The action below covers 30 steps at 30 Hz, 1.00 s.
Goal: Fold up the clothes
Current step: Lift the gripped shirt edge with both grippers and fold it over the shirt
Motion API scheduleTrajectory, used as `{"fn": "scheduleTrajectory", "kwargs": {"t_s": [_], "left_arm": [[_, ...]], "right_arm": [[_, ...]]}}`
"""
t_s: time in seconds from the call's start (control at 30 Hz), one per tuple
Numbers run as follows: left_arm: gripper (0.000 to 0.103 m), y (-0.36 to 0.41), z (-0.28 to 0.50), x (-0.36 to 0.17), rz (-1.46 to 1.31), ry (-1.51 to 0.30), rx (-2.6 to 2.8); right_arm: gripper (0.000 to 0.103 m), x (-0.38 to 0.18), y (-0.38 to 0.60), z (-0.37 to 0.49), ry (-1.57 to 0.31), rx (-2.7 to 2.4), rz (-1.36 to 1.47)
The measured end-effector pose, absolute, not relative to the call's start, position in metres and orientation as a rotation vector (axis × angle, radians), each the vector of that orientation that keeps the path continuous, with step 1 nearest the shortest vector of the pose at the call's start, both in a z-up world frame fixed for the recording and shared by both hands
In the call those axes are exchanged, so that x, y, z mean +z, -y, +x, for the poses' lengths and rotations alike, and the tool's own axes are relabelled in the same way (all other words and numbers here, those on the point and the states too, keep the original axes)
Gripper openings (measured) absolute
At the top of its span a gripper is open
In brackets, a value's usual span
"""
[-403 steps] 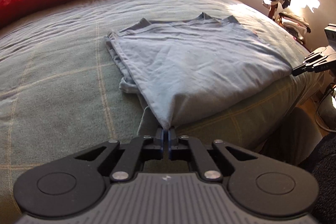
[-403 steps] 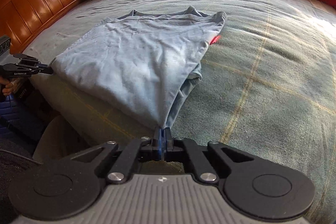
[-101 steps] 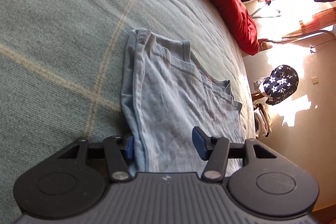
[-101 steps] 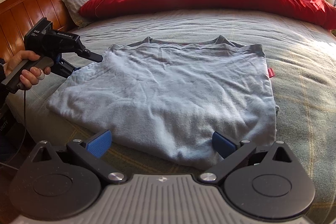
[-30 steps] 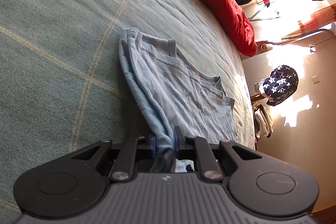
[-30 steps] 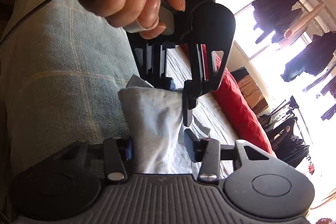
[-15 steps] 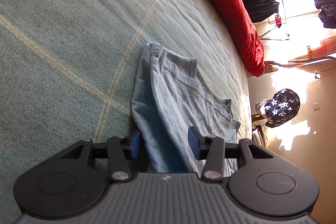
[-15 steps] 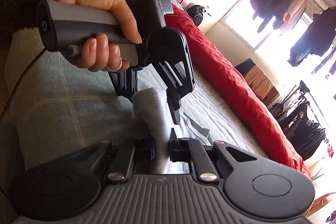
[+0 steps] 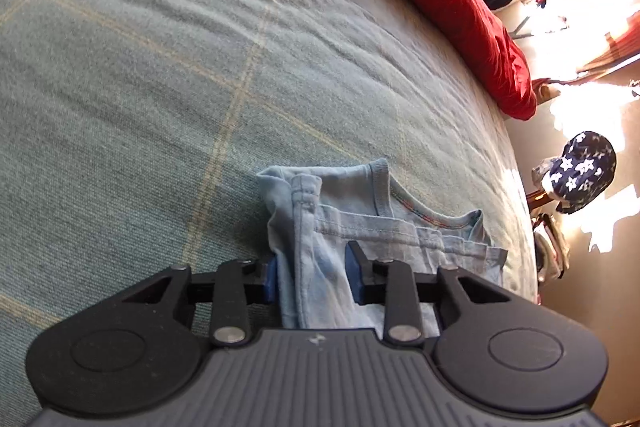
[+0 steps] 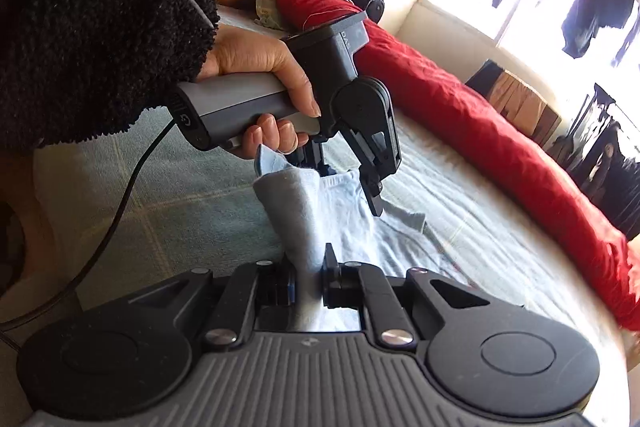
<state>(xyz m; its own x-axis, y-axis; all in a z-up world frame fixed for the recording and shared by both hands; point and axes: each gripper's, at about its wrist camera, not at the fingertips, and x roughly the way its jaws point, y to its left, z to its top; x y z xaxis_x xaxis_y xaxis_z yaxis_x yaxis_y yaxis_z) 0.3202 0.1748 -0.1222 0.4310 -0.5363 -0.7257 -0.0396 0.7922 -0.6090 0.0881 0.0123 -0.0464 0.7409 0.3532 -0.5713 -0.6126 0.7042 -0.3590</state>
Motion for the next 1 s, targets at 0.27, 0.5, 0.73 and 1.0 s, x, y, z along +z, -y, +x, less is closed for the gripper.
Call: {"fn": "scheduleTrajectory", "kwargs": {"t_s": [0.27, 0.5, 0.73, 1.0], "left_arm": [[0.009, -0.163, 0.312, -0.102, -0.429, -1.079, -0.286], [0.006, -0.15, 0.308, -0.081, -0.317, -1.053, -0.264], [0.006, -0.12, 0.311, -0.051, -0.209, -1.042, -0.263], [0.006, -0.079, 0.312, -0.015, -0.17, -0.995, -0.295]], "right_arm": [[0.013, -0.049, 0.0, 0.109, -0.522, 0.582, -0.501], [0.013, -0.047, 0.008, 0.107, -0.542, 0.592, -0.456], [0.013, -0.037, 0.023, 0.106, -0.56, 0.59, -0.369], [0.013, -0.016, 0.054, 0.109, -0.529, 0.553, -0.267]]}}
